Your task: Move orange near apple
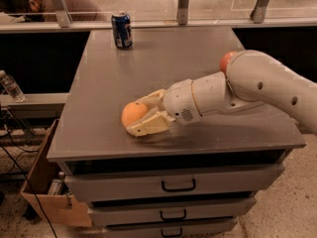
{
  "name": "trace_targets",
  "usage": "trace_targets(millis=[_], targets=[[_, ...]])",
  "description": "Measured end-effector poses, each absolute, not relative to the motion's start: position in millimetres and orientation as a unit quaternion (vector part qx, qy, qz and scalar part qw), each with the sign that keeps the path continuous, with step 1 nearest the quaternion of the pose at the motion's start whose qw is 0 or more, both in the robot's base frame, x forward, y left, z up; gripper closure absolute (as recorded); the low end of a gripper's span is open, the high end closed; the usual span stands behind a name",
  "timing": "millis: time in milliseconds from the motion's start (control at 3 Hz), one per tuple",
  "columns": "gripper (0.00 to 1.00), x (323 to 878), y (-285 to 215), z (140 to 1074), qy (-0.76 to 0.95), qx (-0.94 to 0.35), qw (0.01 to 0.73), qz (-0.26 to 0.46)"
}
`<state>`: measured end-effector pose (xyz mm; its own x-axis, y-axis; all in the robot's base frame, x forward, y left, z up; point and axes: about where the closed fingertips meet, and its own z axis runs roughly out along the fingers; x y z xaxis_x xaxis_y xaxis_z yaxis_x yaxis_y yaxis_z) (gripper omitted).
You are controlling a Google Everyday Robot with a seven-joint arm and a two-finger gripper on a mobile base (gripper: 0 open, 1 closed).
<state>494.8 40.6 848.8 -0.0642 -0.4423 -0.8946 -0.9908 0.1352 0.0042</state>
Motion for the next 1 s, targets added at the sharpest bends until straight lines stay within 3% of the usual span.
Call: trace_targets(millis=[333, 667, 1000], targets=[[0.88, 507, 29, 865, 0.641, -0.559, 0.410, 0.328], [1.00, 531, -2, 905, 0.640, -0.559, 0.443, 0.286], [1.00, 531, -2, 905, 0.640, -0.559, 0.443, 0.286]])
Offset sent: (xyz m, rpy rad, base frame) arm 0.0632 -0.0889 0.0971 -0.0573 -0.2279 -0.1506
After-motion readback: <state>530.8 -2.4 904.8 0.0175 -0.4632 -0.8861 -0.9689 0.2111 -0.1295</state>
